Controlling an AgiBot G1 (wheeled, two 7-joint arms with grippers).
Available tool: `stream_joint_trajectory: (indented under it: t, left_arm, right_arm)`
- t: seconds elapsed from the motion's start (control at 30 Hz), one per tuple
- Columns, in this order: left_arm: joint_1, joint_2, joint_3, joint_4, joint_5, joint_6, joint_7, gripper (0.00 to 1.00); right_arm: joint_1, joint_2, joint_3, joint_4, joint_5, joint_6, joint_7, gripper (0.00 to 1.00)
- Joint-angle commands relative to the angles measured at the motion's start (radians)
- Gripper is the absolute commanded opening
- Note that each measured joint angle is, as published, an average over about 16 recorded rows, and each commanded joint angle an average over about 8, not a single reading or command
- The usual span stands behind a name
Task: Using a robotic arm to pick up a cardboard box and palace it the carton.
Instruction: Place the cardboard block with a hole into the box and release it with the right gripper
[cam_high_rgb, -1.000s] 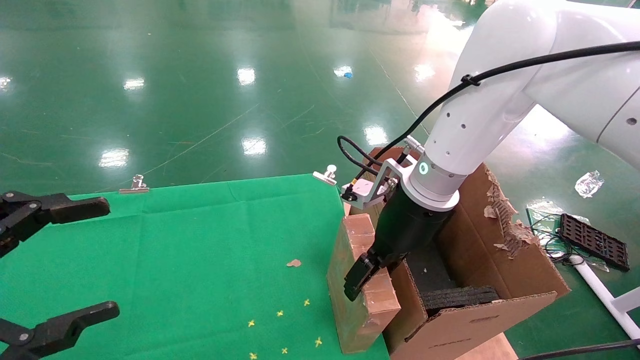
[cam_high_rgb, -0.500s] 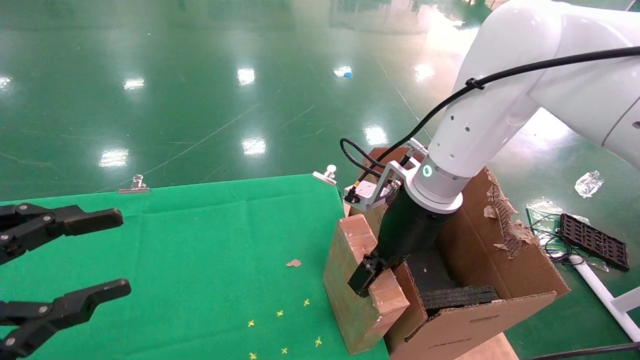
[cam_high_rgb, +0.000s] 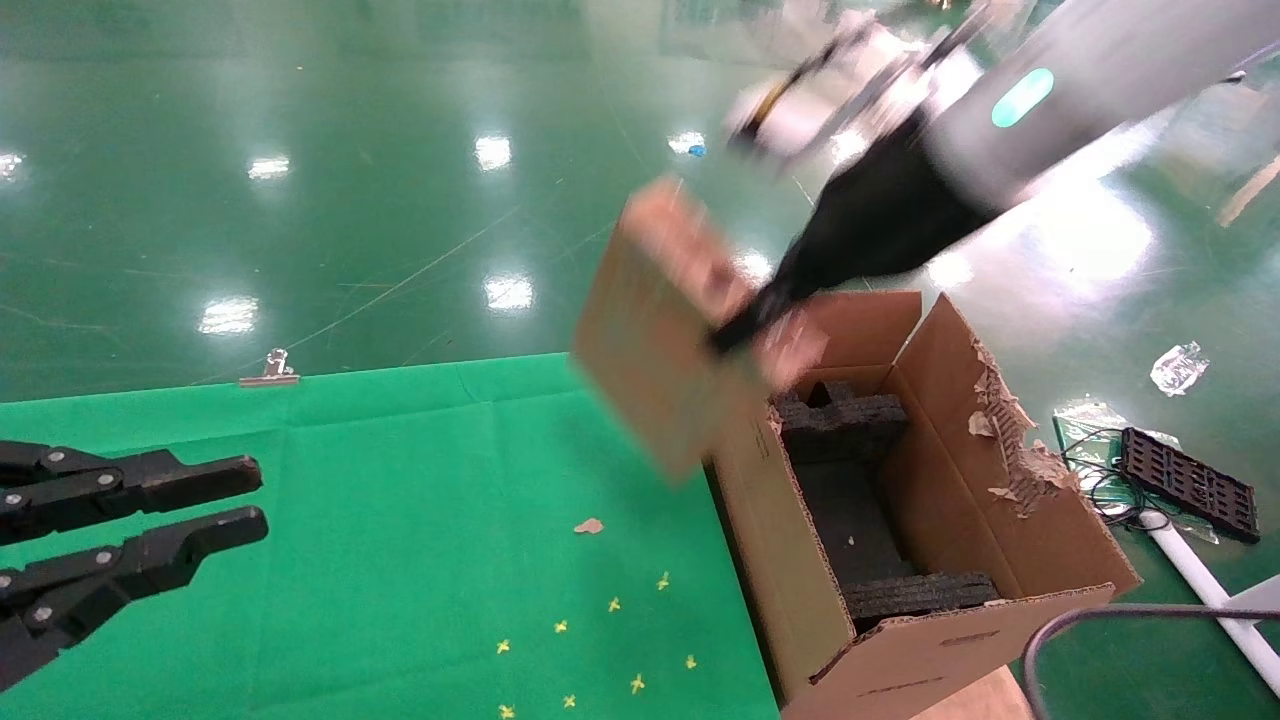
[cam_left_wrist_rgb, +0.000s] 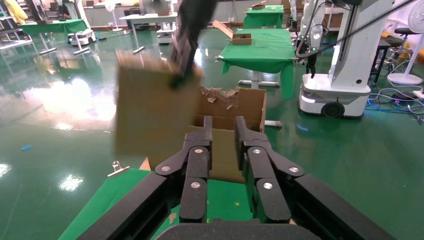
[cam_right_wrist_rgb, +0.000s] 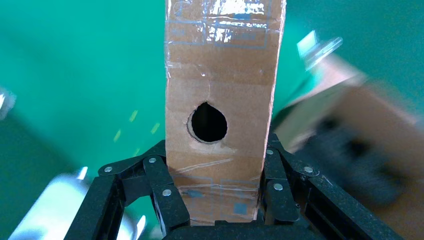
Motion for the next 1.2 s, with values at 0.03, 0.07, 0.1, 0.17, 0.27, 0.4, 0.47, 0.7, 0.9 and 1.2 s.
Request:
stream_joint_trajectory:
  t: [0.03, 0.07, 0.1, 0.17, 0.27, 0.4, 0.47, 0.7, 0.9, 1.2]
  left_arm:
    - [0.000, 0.000, 0.000, 0.000, 0.000, 0.000, 0.000, 0.00]
    - [0.000, 0.000, 0.000, 0.000, 0.000, 0.000, 0.000, 0.00]
    - [0.000, 0.000, 0.000, 0.000, 0.000, 0.000, 0.000, 0.00]
    - [0.000, 0.000, 0.000, 0.000, 0.000, 0.000, 0.000, 0.00]
    - [0.000, 0.000, 0.001, 0.000, 0.000, 0.000, 0.000, 0.00]
    - [0.000, 0.000, 0.001, 0.000, -0.001, 0.000, 0.000, 0.39]
    - [0.000, 0.000, 0.001, 0.000, -0.001, 0.000, 0.000, 0.64]
    - [0.000, -0.001, 0.001, 0.000, -0.001, -0.001, 0.001, 1.00]
    - [0.000, -0.001, 0.002, 0.000, -0.001, -0.001, 0.001, 1.00]
    - [0.000, -0.001, 0.002, 0.000, -0.002, -0.001, 0.001, 1.00]
  right_arm:
    - [0.050, 0.038, 0.030, -0.017, 0.001, 0.022, -0.056, 0.00]
    - [0.066, 0.056, 0.034, -0.026, -0.009, 0.030, -0.069, 0.00]
    - [0.081, 0.072, 0.037, -0.036, -0.022, 0.037, -0.078, 0.00]
    - [0.103, 0.101, 0.035, -0.055, -0.050, 0.046, -0.087, 0.00]
    - [0.119, 0.136, 0.019, -0.086, -0.098, 0.051, -0.087, 0.00]
    - [0.108, 0.175, -0.006, -0.132, -0.142, 0.051, -0.084, 0.00]
    - [0.092, 0.191, -0.017, -0.156, -0.154, 0.053, -0.087, 0.00]
    - [-0.012, 0.219, -0.047, -0.250, -0.154, 0.075, -0.106, 0.00]
    - [-0.097, 0.210, -0.064, -0.345, -0.141, 0.094, -0.121, 0.00]
    - [-0.207, 0.165, -0.079, -0.492, -0.130, 0.123, -0.141, 0.00]
